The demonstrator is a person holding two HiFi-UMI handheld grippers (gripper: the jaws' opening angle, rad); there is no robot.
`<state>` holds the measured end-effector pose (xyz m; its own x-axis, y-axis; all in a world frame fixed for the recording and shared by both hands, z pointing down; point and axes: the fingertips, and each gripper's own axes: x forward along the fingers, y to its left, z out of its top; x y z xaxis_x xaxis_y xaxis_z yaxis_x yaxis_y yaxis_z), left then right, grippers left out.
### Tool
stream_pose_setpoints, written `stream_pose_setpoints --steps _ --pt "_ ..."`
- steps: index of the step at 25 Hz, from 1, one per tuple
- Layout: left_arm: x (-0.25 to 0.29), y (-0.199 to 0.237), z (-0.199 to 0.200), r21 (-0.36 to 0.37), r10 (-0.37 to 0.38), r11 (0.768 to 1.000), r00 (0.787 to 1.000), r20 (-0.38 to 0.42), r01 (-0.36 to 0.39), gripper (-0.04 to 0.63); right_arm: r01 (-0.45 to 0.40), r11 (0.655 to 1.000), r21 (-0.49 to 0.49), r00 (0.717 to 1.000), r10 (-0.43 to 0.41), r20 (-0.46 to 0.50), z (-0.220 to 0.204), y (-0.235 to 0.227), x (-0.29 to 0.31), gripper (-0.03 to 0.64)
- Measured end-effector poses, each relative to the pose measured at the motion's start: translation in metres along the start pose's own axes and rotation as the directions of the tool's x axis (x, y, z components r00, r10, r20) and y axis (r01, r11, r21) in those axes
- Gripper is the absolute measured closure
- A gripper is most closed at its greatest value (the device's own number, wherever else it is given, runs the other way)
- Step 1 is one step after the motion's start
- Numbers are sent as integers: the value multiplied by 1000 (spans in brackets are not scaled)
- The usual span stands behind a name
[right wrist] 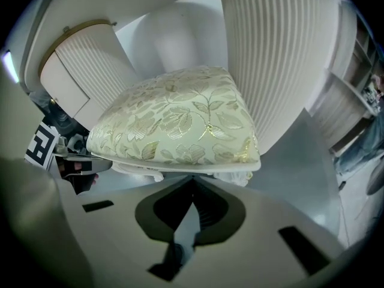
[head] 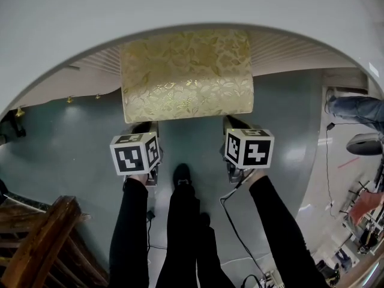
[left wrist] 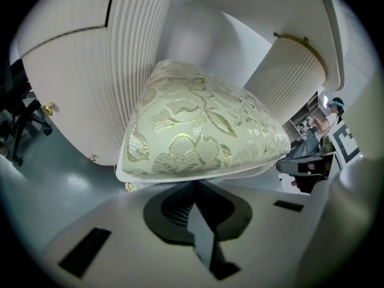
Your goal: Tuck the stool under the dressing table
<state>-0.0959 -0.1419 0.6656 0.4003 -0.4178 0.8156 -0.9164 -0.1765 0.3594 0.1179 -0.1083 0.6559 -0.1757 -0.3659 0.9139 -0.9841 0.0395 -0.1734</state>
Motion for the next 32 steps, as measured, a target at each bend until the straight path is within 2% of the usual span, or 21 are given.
stream_pose_setpoints --steps 6,14,26,32 --pt "-9 1 -8 0 9 1000 1000 6 -9 588 -1 999 -36 1000 1 6 -7 6 -5 612" --pt "-16 3 -25 2 20 1000 1000 -4 -20 588 -12 1000 -22 999 13 29 -13 7 -7 612" --pt "-24 -16 -55 22 0 1000 999 -32 1 588 -70 995 -65 996 74 53 -37 22 -18 612" --pt "-31 -21 -60 35 -4 999 1000 -26 5 588 -73 994 -79 995 79 68 -43 23 -25 614"
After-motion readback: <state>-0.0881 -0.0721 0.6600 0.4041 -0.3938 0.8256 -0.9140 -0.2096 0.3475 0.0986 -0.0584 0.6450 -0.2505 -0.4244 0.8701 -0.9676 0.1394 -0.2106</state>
